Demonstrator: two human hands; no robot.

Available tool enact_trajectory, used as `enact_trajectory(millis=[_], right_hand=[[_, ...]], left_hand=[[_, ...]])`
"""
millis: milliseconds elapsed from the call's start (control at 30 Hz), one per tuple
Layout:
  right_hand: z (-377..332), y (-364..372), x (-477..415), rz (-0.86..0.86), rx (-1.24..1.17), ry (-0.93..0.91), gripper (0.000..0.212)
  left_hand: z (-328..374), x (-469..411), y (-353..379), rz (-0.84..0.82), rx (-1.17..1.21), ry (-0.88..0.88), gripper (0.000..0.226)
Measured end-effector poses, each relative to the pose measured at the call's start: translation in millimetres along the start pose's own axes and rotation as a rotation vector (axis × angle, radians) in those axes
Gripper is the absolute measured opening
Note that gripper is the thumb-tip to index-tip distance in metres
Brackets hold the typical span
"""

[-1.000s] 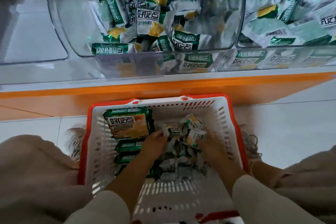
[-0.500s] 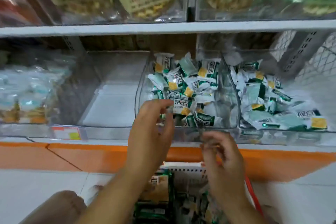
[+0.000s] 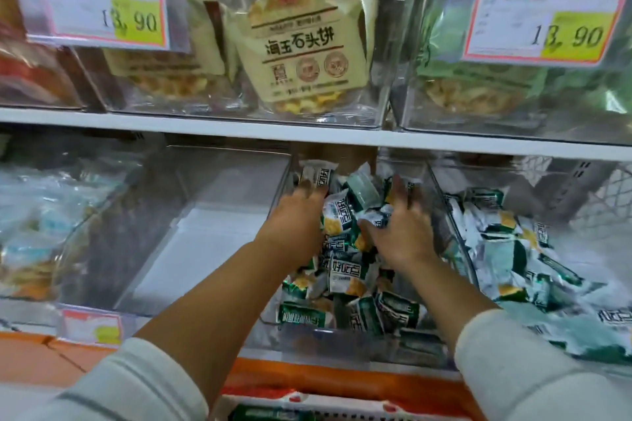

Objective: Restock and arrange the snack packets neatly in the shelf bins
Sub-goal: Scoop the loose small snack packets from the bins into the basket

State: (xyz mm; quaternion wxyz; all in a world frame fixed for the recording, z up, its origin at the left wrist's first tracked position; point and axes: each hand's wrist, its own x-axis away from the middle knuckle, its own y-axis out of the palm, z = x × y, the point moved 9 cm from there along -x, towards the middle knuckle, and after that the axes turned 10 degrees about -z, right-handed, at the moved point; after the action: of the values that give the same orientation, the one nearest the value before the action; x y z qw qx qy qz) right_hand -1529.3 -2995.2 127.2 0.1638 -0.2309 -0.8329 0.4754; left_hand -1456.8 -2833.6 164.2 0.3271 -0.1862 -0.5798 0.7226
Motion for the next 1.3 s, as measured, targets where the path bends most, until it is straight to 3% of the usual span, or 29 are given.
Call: enact_trajectory(millis=[133,233,300,433,567,767,800,967,1133,1300], right_hand=[[-11.4,-0.2,-20.8,0.085,0.184,0.037,0.105],[-13.1,-1.5,-31.5,0.081,0.207,0.048,0.097],[-15.8,-2.0,-32.9,0.099,0.265,0.054,0.090],[-26.5,-0.9,-19.4,0.208,0.270,-0.085,0.076],[-24.3,8.2,-1.6,0.095,0.240,-0.121,0.078],[-33.1,11.3,28.6,0.046,0.195,-0.285,0.067],[-32.4,14.2,29.9,0.004,0.172,-0.288,0.069],[-30.2,42.4,30.6,-0.234,0.040,-0.261,0.084],[-32.8,25.7,40.1,-0.107,-0.073,-0.286,0.067],[-40.5,-19.3,113.7,-0.028,-0.381,-0.321,0.053]], left_hand=[[-3.2,-11.1,4.8,-0.082,-0.213,0.093,0.052],[-1.4,-9.6,1.4,-0.072,-0.313,0.174,0.027],[-0.9,-7.5,0.0,-0.036,-0.295,0.208,0.025],[1.3,8.4,-10.2,0.108,-0.077,0.273,0.025],[1.8,41.4,-25.3,0.324,0.083,0.340,0.019],[-17.1,109.9,-38.1,0.517,0.476,0.183,0.021],[-24.9,122.2,-38.6,0.527,0.569,0.134,0.014],[-53.2,161.7,-23.6,0.456,0.802,0.016,0.030],[-54.7,166.0,-9.5,0.443,0.972,-0.032,0.031],[-29.2,173.6,20.6,0.302,1.115,-0.059,0.025]])
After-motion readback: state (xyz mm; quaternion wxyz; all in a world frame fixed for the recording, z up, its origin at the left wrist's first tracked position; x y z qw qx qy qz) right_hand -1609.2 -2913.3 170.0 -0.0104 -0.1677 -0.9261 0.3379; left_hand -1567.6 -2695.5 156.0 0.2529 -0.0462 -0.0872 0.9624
